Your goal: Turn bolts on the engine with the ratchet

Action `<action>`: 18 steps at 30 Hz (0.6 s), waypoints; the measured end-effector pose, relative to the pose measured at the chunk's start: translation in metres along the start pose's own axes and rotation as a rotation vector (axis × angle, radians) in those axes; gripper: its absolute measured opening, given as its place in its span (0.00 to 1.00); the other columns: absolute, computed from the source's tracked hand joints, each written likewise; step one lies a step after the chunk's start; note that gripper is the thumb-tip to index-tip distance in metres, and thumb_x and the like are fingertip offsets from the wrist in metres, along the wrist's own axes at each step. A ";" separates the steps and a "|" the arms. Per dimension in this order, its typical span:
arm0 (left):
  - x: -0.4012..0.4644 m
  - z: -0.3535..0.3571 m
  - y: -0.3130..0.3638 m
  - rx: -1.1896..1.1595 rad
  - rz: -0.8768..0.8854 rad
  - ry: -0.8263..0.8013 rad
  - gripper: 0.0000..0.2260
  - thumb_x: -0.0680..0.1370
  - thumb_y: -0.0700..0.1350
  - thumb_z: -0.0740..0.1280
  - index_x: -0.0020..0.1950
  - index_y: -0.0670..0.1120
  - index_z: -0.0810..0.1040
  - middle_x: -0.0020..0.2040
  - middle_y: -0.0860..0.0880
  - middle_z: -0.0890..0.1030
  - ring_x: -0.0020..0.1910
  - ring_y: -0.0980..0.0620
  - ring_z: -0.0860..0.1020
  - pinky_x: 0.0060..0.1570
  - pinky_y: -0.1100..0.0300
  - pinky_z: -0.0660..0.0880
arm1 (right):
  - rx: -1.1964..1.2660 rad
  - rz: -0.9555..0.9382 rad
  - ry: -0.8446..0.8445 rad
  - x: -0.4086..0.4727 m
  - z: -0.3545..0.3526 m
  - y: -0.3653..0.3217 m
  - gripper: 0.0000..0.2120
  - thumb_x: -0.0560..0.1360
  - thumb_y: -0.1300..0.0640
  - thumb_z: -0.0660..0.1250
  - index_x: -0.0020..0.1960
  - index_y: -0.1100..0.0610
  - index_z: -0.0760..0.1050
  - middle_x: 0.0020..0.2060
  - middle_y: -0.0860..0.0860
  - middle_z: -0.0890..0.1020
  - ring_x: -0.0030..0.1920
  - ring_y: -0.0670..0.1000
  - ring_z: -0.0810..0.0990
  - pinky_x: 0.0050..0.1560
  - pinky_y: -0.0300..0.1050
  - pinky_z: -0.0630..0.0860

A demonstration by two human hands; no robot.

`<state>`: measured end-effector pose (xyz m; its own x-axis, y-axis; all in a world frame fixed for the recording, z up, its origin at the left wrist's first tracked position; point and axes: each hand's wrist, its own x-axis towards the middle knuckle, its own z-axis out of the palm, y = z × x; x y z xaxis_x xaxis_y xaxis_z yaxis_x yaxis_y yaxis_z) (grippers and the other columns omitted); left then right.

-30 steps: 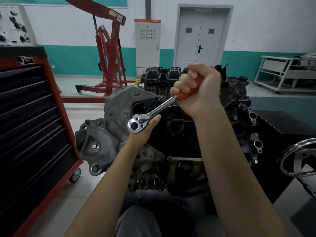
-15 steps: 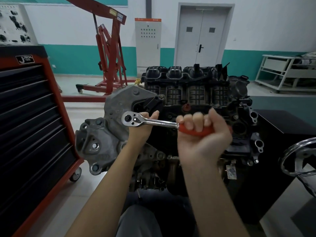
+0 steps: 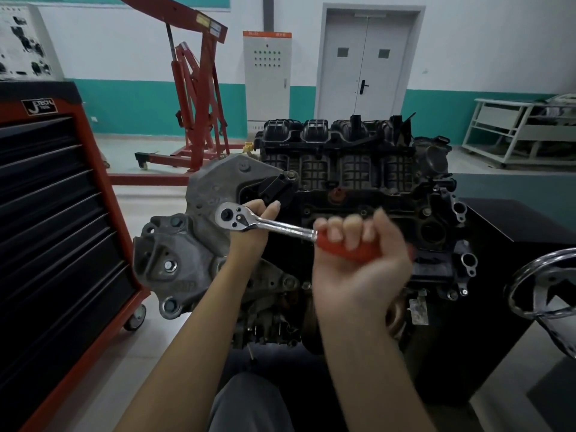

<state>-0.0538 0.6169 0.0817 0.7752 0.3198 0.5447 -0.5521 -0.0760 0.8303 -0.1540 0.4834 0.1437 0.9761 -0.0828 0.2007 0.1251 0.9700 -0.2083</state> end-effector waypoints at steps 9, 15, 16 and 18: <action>-0.002 -0.001 -0.003 0.116 0.004 -0.049 0.24 0.78 0.41 0.68 0.25 0.36 0.64 0.21 0.57 0.63 0.21 0.60 0.61 0.25 0.68 0.60 | -0.089 0.012 -0.056 0.017 0.004 -0.015 0.16 0.70 0.60 0.58 0.24 0.53 0.63 0.19 0.48 0.61 0.22 0.49 0.61 0.28 0.39 0.69; -0.005 -0.004 -0.006 0.117 -0.144 -0.075 0.15 0.68 0.61 0.68 0.26 0.55 0.73 0.26 0.60 0.71 0.27 0.63 0.70 0.31 0.73 0.67 | -0.393 0.247 -0.209 0.074 0.052 -0.019 0.18 0.75 0.62 0.57 0.26 0.55 0.62 0.18 0.48 0.61 0.20 0.48 0.60 0.26 0.37 0.66; -0.005 -0.004 -0.005 0.116 -0.144 -0.084 0.13 0.67 0.62 0.67 0.27 0.57 0.75 0.26 0.62 0.73 0.28 0.65 0.72 0.32 0.75 0.68 | -0.407 0.264 -0.218 0.076 0.055 -0.019 0.18 0.75 0.62 0.57 0.27 0.55 0.62 0.18 0.48 0.61 0.20 0.48 0.60 0.26 0.38 0.66; -0.005 -0.004 -0.005 0.085 -0.135 -0.073 0.11 0.67 0.60 0.68 0.26 0.58 0.76 0.25 0.62 0.73 0.27 0.65 0.72 0.33 0.74 0.69 | -0.380 0.241 -0.206 0.070 0.053 -0.018 0.18 0.75 0.62 0.57 0.27 0.55 0.63 0.19 0.48 0.62 0.20 0.48 0.61 0.26 0.38 0.66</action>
<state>-0.0559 0.6197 0.0747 0.8626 0.2636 0.4317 -0.4155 -0.1174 0.9020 -0.0971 0.4726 0.2118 0.9346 0.2176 0.2813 -0.0063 0.8011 -0.5985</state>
